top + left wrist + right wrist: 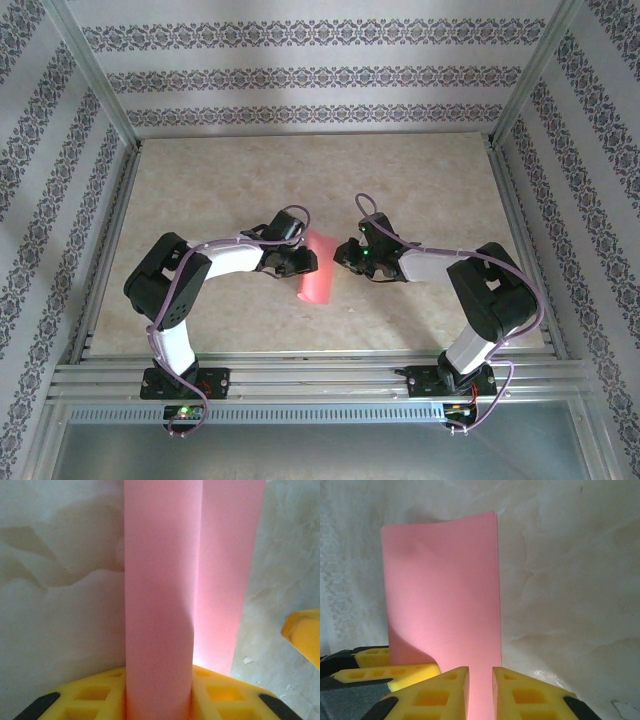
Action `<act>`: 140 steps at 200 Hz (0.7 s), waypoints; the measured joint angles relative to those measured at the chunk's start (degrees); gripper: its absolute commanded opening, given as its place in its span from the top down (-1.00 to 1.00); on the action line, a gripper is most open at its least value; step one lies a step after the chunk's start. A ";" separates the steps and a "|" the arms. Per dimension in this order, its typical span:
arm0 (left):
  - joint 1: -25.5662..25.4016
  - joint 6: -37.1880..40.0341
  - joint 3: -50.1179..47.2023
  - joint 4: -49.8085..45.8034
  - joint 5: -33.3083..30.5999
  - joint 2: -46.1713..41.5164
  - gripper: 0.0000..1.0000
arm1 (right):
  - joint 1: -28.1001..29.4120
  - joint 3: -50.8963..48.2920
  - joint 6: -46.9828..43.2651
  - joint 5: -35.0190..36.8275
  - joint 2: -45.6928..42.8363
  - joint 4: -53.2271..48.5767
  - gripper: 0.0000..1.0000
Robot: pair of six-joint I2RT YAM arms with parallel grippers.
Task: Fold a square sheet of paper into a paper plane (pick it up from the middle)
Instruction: Hold the square sheet of paper at the center of the table.
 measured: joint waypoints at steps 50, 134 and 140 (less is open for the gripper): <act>0.00 0.00 0.13 -0.20 -0.02 0.13 0.38 | 0.50 1.33 -0.02 -0.70 0.50 0.24 0.78; 0.02 -0.02 0.33 -0.61 -0.09 0.26 0.39 | 2.64 2.54 0.94 -2.23 4.83 0.39 0.98; 0.02 0.00 0.33 -0.61 -0.09 0.26 0.39 | 2.64 2.54 1.01 -2.25 4.98 0.33 0.98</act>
